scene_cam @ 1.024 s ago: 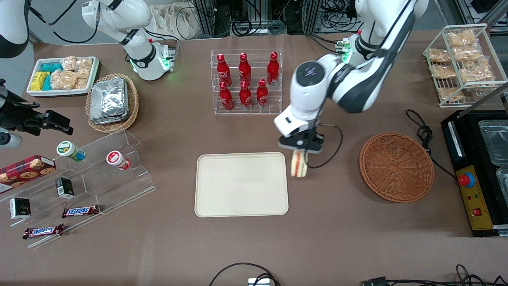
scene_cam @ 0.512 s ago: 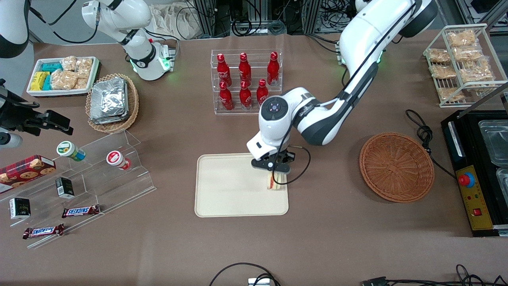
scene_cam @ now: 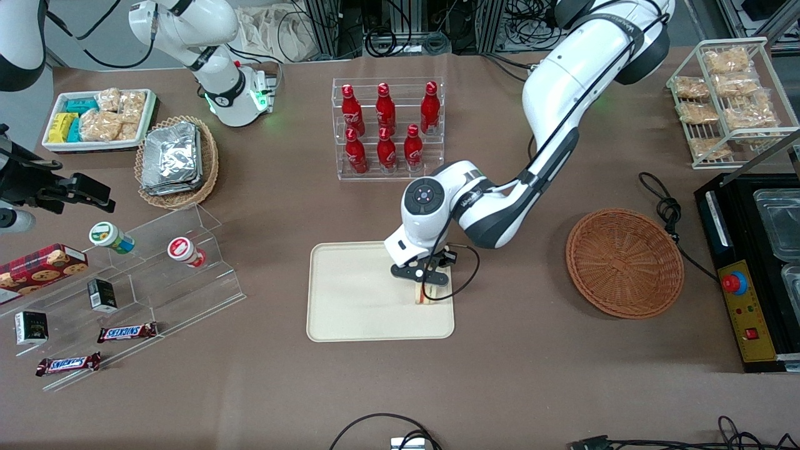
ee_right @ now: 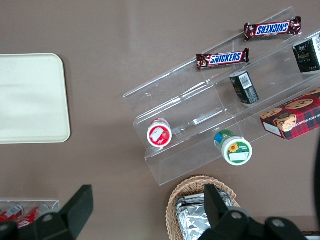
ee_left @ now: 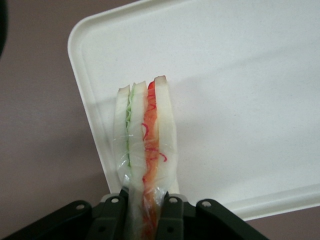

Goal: Place sandwich from basket to tray
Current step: 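Lower the sandwich onto the tray and open the left gripper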

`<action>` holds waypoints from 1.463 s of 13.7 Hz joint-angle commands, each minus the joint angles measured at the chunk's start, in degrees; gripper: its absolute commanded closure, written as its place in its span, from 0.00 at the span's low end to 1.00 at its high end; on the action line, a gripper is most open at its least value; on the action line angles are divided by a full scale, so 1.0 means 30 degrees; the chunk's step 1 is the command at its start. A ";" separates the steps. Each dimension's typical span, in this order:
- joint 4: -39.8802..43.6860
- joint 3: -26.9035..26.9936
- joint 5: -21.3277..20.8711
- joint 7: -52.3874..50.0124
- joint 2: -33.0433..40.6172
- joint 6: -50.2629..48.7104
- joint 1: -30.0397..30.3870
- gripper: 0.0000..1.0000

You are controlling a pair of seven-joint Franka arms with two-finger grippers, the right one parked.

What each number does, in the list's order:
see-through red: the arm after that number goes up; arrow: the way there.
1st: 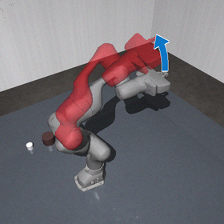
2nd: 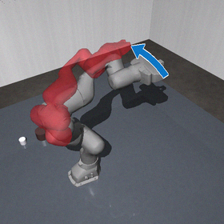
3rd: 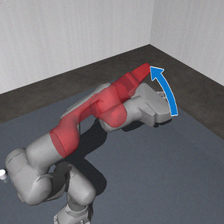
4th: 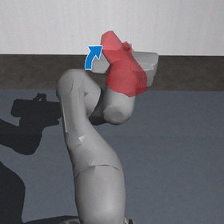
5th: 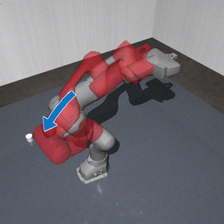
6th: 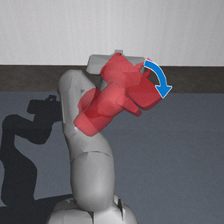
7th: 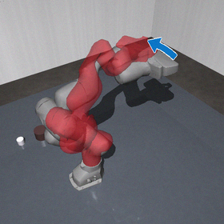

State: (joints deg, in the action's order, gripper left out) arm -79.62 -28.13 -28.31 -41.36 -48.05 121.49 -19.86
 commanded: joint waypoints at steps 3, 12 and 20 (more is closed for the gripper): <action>0.0934 0.0148 -0.0496 -0.0975 -0.1033 -0.0039 -0.0381 1.00; 0.0934 0.0236 -0.0438 -0.6017 -0.0218 0.0433 -0.0206 0.00; 0.0993 0.0148 0.0059 -0.5931 0.4408 -0.3929 0.2044 0.00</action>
State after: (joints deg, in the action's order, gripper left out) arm -75.36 -27.79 -28.73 -58.70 -39.68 112.90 -16.37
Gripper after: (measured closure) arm 0.000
